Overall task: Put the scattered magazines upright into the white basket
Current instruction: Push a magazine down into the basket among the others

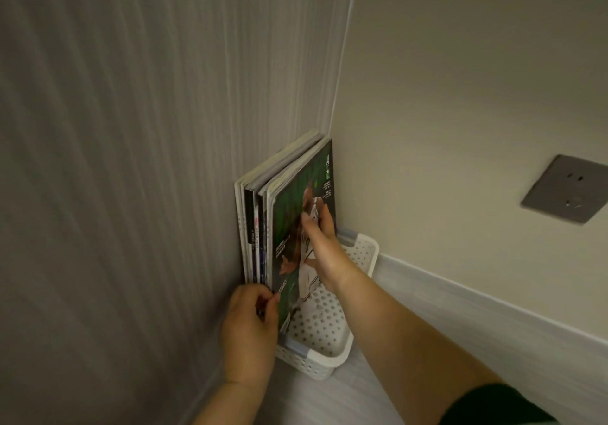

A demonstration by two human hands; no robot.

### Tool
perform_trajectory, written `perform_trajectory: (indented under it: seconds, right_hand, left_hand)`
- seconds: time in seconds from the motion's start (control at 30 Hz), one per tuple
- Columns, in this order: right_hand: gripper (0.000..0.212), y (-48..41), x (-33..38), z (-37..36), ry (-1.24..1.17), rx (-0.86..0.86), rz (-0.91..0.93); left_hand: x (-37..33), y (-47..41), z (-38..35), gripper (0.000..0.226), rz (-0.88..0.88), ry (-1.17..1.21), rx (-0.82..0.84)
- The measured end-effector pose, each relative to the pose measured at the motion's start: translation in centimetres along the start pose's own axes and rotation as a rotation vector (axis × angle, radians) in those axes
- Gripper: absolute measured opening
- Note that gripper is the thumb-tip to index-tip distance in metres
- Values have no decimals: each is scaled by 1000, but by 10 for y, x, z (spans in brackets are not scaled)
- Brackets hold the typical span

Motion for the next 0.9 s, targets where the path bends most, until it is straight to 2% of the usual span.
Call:
perform_trajectory:
  seconds: [0.13, 0.2, 0.27, 0.33, 0.43, 0.63, 0.8, 0.9]
  right_hand:
    - [67, 2, 0, 2, 75, 61, 34]
    - [57, 3, 0, 8, 78, 52, 60]
    - [40, -2, 5, 18, 94, -70, 96]
    - [51, -14, 7, 31, 117, -197, 41]
    - [63, -34, 14, 42, 124, -200, -81]
    - [44, -54, 6, 30, 112, -135, -136]
    - [54, -54, 5, 34, -9, -173, -87]
    - [54, -50, 7, 34, 40, -150, -81]
  left_hand:
    - [0, 0, -1, 53, -20, -14, -6]
    - [1, 1, 0, 51, -10, -2, -3]
    - [2, 0, 0, 49, 11, 16, 6]
    - [4, 0, 0, 46, 34, 32, 15]
    - [7, -1, 0, 44, 48, 38, 19]
    - [14, -2, 0, 45, 40, 2, 26]
    - [16, 0, 2, 49, -19, -28, 13]
    - [14, -1, 4, 45, -2, -42, 37]
Point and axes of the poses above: each hand's wrist, its own y-axis away from the middle knuckle, its own z-axis out of the back of the hand, x = y × z, the point moved 1 cm from there along -y, towards the middle knuckle, and after that the axes turned 13 degrees about z, right-handed, at the moved point
